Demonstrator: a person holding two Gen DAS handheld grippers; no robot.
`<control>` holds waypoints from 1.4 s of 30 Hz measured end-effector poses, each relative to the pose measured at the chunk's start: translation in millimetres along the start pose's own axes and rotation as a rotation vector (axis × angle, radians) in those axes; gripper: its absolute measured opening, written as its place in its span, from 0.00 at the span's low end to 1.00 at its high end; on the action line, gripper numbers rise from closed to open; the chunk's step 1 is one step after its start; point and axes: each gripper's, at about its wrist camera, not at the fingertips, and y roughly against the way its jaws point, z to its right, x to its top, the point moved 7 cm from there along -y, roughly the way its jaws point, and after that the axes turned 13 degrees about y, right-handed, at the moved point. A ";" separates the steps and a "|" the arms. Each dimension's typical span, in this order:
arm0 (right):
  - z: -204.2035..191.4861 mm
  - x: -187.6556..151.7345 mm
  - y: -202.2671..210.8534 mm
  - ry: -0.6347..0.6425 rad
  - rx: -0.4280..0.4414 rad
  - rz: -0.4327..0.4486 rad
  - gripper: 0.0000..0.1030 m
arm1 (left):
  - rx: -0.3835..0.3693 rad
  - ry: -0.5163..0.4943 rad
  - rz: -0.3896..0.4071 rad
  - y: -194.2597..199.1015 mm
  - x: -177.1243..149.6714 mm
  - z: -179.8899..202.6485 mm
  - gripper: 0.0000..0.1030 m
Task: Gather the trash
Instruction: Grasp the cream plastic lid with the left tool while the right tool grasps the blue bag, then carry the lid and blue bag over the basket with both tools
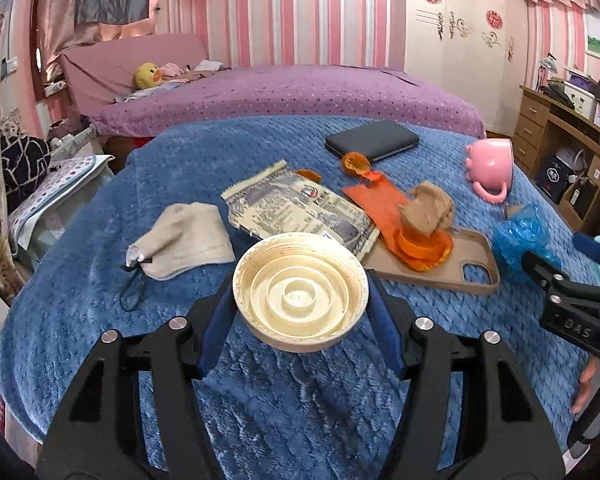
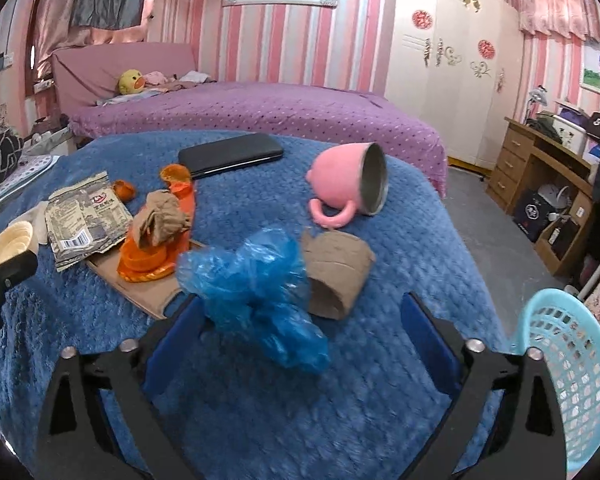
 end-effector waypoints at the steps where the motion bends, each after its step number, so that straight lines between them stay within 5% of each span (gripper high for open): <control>1: -1.9 0.2 -3.1 -0.001 0.013 -0.009 0.72 | 0.004 -0.002 0.007 0.3 1.5 0.1 0.59; 3: -8.4 -0.3 -10.1 0.000 0.055 -0.030 0.65 | 0.009 -0.007 0.019 1.6 3.6 1.5 0.59; 5: -16.4 -2.4 -17.4 0.017 0.092 -0.055 0.39 | 0.007 -0.005 0.025 3.4 3.4 2.2 0.59; 7: -18.8 -1.4 -16.7 0.018 0.121 -0.044 0.32 | 0.005 -0.002 0.023 3.9 3.2 3.7 0.59; 16: 3.0 -0.5 19.8 -0.017 0.128 0.060 0.30 | -0.007 0.014 0.027 8.5 2.8 10.2 0.59; 42: 109.1 -47.5 44.6 -0.072 0.014 0.032 0.30 | -0.061 -0.056 0.024 13.9 -24.5 78.3 0.59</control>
